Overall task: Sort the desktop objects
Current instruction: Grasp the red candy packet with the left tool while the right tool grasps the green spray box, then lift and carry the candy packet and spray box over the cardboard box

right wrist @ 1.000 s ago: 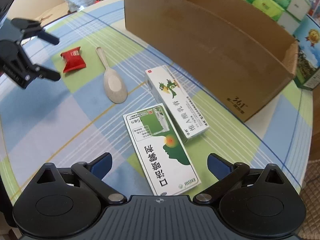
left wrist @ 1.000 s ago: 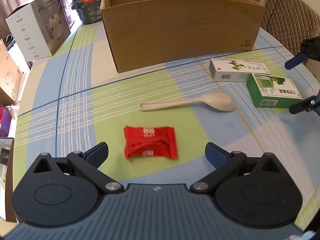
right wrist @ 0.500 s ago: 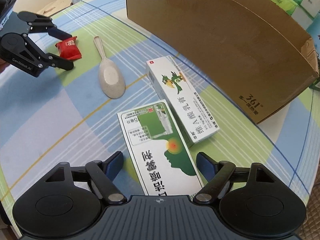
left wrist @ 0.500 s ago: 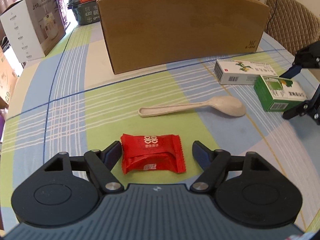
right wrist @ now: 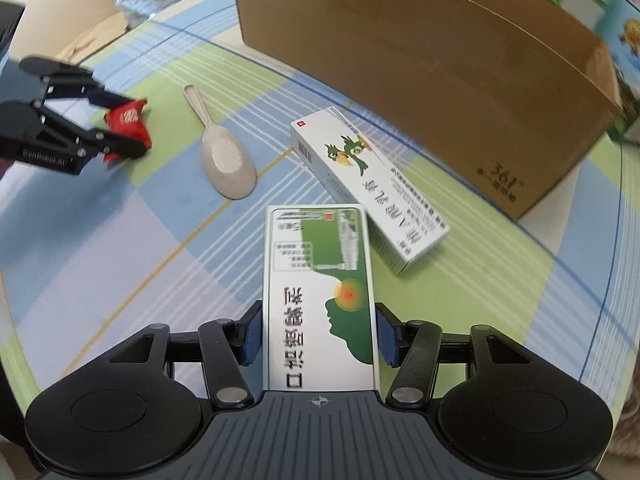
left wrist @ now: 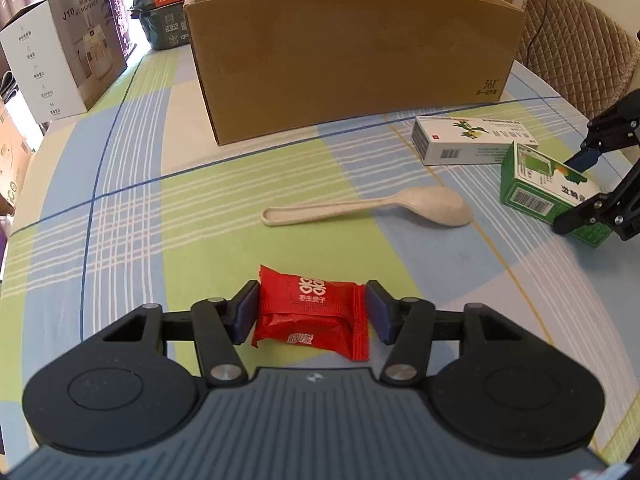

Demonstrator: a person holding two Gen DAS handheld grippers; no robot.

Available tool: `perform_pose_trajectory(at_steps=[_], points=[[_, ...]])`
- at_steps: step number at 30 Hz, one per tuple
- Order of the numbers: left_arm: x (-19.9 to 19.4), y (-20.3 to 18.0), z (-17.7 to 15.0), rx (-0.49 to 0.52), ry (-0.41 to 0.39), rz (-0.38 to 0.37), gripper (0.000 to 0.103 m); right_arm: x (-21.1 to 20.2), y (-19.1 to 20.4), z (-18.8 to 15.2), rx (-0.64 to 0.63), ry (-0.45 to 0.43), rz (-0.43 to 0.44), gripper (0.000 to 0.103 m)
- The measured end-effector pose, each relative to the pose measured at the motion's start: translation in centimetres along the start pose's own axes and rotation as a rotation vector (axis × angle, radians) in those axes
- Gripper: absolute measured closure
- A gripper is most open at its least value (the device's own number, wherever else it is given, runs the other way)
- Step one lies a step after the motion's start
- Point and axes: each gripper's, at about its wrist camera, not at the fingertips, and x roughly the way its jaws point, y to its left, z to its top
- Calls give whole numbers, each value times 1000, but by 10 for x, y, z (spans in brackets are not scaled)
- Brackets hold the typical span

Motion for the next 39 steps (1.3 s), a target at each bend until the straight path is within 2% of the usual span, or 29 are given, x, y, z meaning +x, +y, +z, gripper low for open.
perform_pose_trajectory(at_steps=[4, 7, 10, 13, 16, 21, 26, 27, 29, 37, 38, 39], points=[[-7, -3, -1, 25, 1, 8, 58, -1, 3, -5, 47, -19, -4, 50], [-7, -6, -6, 57, 18, 5, 50, -3, 3, -9, 69, -28, -3, 50], [-8, -6, -11, 65, 15, -1, 48, -2, 5, -12, 75, -27, -3, 49], [-10, -5, -15, 69, 12, -3, 41, -5, 5, -16, 81, -33, 0, 41], [-12, -6, -17, 97, 13, -9, 26, -6, 7, -18, 79, -41, 4, 36], [-12, -5, -22, 113, 13, -23, 27, -5, 9, -23, 80, -45, 1, 35], [-13, 1, -20, 76, 14, -66, 50, -7, 7, -24, 104, -54, 8, 35], [-13, 1, -19, 80, 19, -67, 51, -7, 7, -24, 103, -54, 7, 35], [-14, 1, -17, 78, 26, -72, 66, -8, 6, -25, 107, -56, 7, 35], [-18, -11, -15, 38, 51, -56, 70, -7, 5, -22, 141, -68, -3, 36], [-18, -13, -15, 31, 53, -56, 70, -7, 5, -21, 142, -68, -10, 40], [-19, -15, -15, 26, 54, -53, 70, -8, 5, -21, 148, -67, -20, 49]])
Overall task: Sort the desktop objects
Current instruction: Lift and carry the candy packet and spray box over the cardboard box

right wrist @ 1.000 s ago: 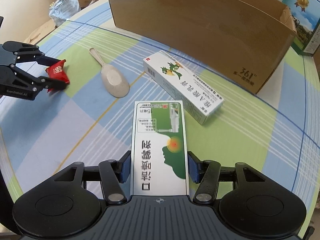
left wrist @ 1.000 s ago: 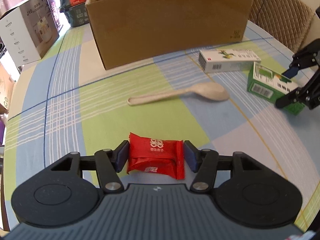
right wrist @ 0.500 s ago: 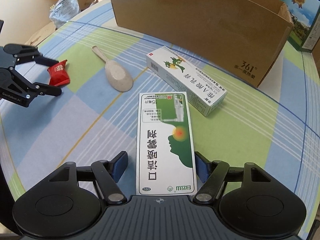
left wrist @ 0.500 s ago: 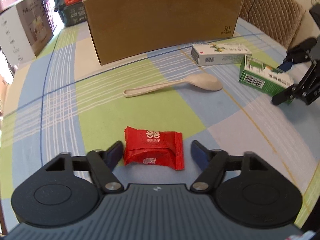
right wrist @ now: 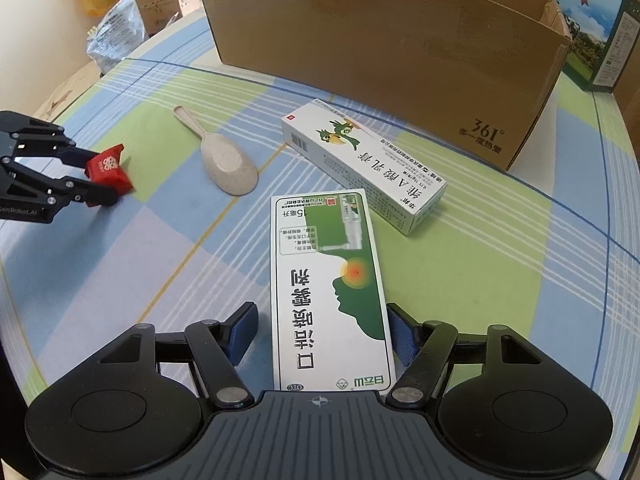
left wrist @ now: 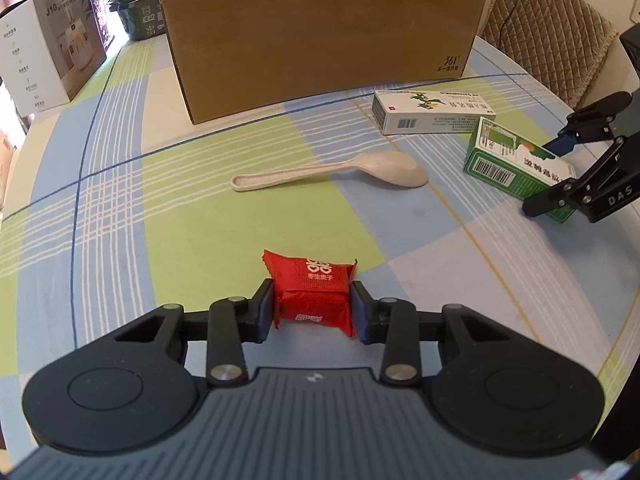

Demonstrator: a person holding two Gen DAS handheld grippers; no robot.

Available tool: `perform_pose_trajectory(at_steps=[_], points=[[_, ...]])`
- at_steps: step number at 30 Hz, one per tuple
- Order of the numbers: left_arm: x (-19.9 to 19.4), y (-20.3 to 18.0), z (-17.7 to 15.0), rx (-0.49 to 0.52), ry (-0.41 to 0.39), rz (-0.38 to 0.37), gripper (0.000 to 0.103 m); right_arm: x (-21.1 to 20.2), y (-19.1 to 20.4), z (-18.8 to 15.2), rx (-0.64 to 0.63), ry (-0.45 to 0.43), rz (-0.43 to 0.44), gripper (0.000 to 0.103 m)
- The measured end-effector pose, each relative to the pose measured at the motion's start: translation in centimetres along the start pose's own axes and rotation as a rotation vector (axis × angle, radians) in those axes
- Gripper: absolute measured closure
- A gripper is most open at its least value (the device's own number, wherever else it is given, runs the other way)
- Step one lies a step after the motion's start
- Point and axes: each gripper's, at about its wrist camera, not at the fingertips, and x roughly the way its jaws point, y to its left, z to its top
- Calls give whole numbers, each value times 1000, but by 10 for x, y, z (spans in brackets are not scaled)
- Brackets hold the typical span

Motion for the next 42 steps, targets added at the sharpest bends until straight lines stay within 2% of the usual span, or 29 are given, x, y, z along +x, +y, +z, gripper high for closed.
perform_pose_trajectory(at_steps=[12, 29, 42], points=[[-18, -25, 5, -35, -13, 18, 70, -21, 9, -9, 79, -17, -44, 51], [-68, -47, -4, -84, -46, 29, 70, -77, 34, -43, 183, -102, -39, 51], [-92, -57, 12, -149, -90, 28, 70, -119, 41, -31, 202, -194, -53, 51]])
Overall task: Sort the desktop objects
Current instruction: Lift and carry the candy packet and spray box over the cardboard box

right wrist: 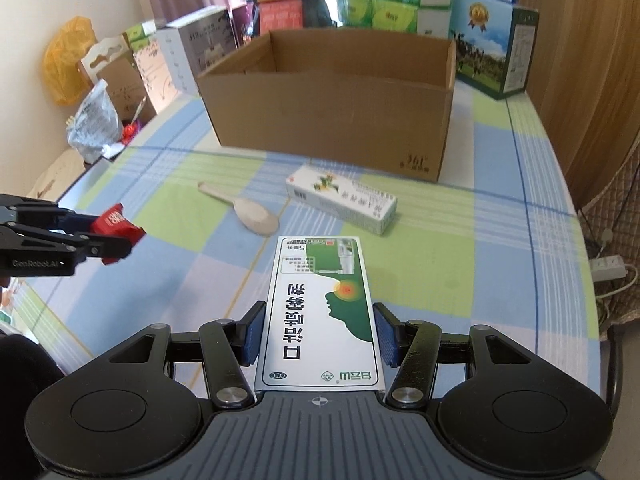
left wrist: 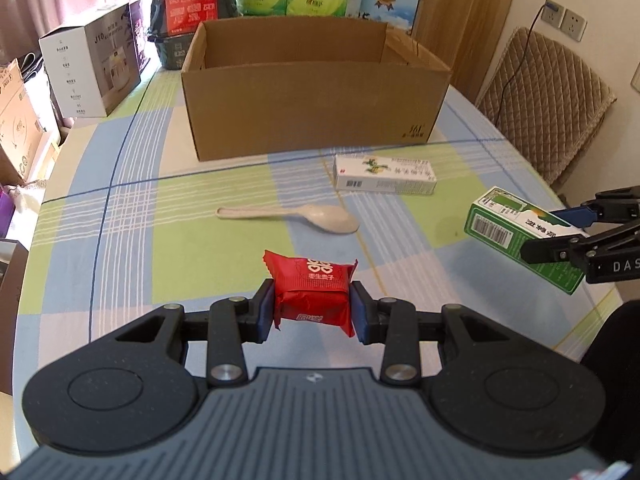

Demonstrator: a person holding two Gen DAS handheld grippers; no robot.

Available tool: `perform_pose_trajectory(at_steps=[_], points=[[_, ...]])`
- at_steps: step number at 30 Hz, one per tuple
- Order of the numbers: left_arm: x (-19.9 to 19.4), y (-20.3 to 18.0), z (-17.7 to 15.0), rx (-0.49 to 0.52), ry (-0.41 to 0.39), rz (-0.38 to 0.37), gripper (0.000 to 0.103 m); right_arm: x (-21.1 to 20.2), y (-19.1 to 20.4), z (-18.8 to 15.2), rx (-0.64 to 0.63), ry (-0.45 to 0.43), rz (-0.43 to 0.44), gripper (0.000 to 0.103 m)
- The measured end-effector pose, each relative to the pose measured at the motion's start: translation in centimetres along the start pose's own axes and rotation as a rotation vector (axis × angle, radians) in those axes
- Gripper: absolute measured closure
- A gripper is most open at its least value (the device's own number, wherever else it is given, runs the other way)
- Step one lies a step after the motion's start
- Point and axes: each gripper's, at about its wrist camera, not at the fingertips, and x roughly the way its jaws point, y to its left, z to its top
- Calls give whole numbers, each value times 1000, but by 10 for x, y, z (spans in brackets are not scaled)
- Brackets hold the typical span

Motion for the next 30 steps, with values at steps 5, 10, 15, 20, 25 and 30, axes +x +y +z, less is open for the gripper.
perform_pose_trajectory(at_steps=[5, 10, 15, 20, 25, 30], points=[[-6, -9, 12, 0, -20, -7, 70, -9, 1, 11, -2, -27, 3, 51], [-10, -18, 22, 6, -33, -15, 70, -16, -2, 17, -8, -42, 0, 51], [-11, -26, 30, 16, -39, -18, 70, -22, -7, 21, -10, -50, -9, 51], [-11, -30, 37, 19, -43, -20, 70, -26, -12, 24, -11, -54, -17, 51], [-8, -31, 44, 14, -44, -16, 70, -26, -17, 29, -16, -58, -25, 51], [-3, -30, 52, 15, -41, -17, 70, -27, -23, 37, -21, -65, -34, 51]])
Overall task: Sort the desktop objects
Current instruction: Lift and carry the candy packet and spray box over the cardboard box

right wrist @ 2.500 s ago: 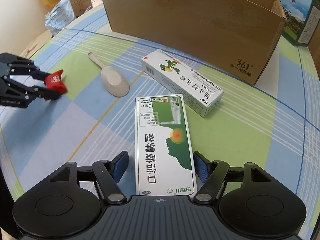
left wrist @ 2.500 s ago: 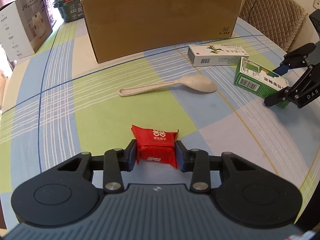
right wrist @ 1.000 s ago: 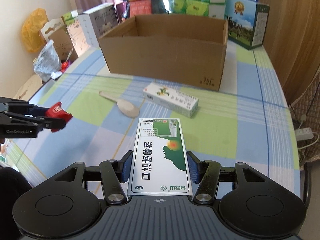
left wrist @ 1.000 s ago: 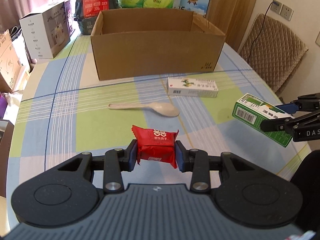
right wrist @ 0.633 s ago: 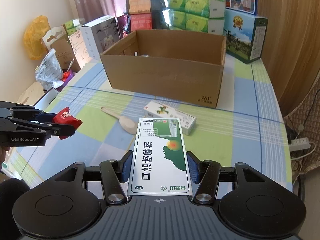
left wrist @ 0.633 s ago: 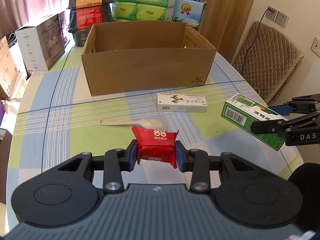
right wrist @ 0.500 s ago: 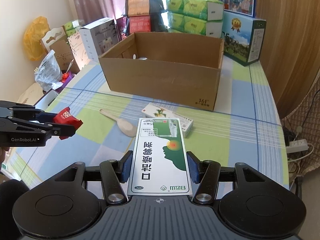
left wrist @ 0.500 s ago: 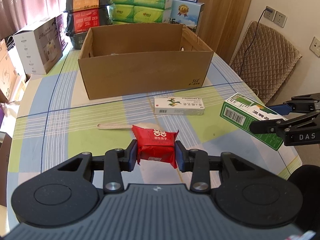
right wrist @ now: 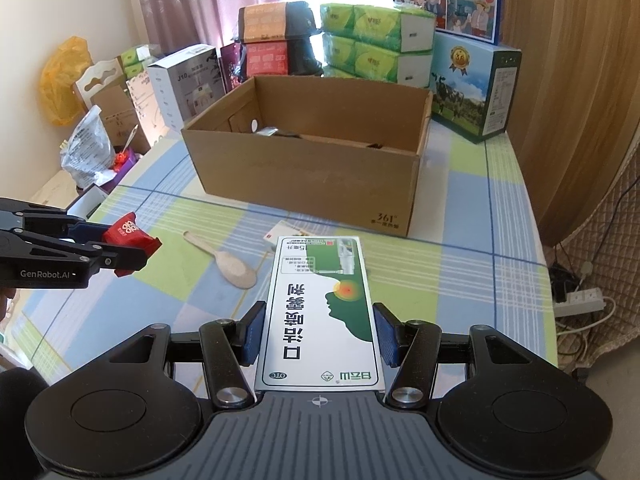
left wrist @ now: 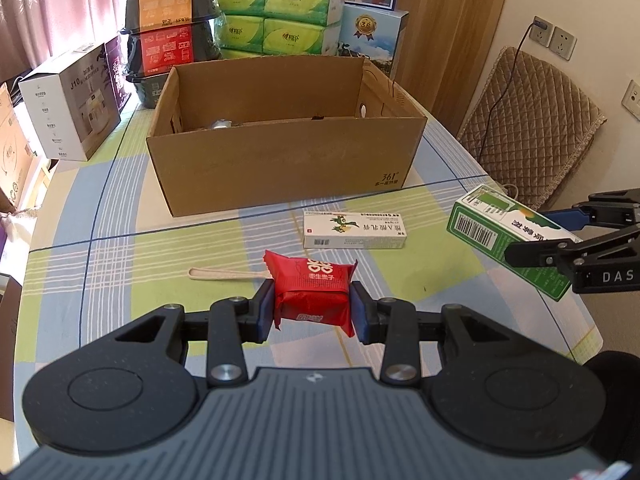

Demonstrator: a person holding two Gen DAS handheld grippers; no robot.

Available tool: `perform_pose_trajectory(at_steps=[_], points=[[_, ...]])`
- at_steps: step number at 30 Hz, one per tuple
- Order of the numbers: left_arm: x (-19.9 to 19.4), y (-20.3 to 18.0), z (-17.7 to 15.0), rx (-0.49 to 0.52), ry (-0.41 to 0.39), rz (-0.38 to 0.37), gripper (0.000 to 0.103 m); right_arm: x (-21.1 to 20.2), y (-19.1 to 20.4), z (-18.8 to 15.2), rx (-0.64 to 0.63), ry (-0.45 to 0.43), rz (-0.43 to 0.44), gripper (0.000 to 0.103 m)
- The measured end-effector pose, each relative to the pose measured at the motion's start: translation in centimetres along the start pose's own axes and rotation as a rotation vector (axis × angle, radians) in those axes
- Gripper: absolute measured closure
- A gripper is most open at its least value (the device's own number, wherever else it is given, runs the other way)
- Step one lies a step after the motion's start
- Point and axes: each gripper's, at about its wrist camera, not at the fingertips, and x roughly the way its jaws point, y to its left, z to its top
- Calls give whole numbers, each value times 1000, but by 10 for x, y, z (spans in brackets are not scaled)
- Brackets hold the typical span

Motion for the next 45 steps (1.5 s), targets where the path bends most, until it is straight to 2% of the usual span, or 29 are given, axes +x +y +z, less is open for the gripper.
perform_pose_trajectory(at_steps=[9, 18, 25, 29, 45], points=[[10, 12, 30, -17, -8, -7, 70, 1, -8, 34, -26, -28, -8, 51], [26, 24, 77, -7, -20, -6, 70, 9, -13, 92, -50, -73, -9, 51], [46, 34, 115, 12, -23, 3, 70, 31, -22, 130, -56, -66, -18, 51], [60, 47, 132, -17, -17, -2, 70, 46, -28, 145, -66, -57, -29, 51], [122, 67, 181, -51, 7, -22, 70, 103, -53, 191, -41, -34, -44, 51]])
